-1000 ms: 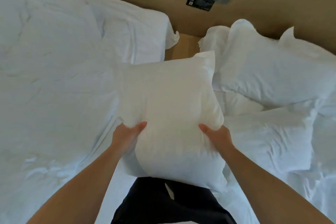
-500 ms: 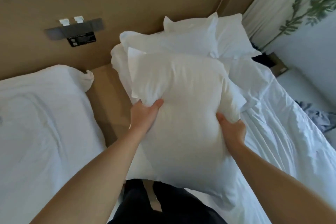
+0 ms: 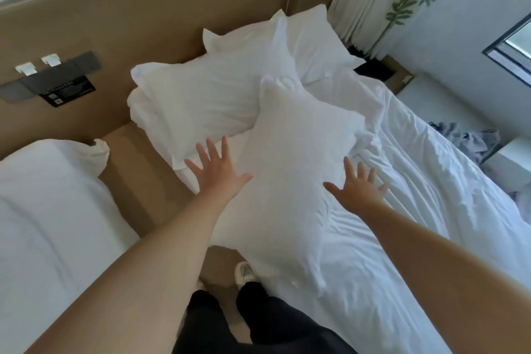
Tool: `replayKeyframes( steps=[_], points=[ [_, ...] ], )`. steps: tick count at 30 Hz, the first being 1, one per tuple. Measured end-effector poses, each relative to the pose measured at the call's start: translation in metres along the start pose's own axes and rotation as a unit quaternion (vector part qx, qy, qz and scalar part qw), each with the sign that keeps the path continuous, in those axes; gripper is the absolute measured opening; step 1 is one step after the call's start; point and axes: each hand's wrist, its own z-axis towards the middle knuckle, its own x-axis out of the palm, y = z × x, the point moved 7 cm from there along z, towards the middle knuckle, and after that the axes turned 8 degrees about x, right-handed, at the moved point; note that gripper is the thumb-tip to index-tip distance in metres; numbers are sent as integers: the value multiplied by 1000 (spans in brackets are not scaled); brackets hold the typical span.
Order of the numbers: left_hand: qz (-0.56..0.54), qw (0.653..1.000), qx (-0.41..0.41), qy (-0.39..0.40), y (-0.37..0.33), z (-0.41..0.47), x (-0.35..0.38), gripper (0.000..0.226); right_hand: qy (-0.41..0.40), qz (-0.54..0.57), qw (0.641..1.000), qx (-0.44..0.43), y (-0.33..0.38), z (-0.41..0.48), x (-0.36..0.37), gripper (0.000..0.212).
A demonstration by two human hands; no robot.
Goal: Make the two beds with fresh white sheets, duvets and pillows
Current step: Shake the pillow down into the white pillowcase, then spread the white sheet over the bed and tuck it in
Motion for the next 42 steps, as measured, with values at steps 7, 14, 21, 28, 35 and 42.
replayKeyframes(
  steps=[7,14,21,28,35,42],
  points=[
    [81,996,-29,-17,44,-49,2,104,-61,-120,978,-162,89,-30,17,80],
    [24,981,-193,-8,178,-137,13,101,-66,-182,926,-325,242,-101,44,76],
    [8,942,-335,-17,319,-233,-4,97,-81,-198,859,-464,404,-212,66,74],
    [-65,893,-441,-58,415,-313,-8,94,-79,-223,781,-577,508,-320,85,71],
    [-132,839,-522,-75,477,-331,0,95,-88,-294,719,-624,607,-351,98,72],
    [-165,801,-571,-73,571,-274,-7,95,-52,-351,668,-654,755,-352,127,71]
  ],
)
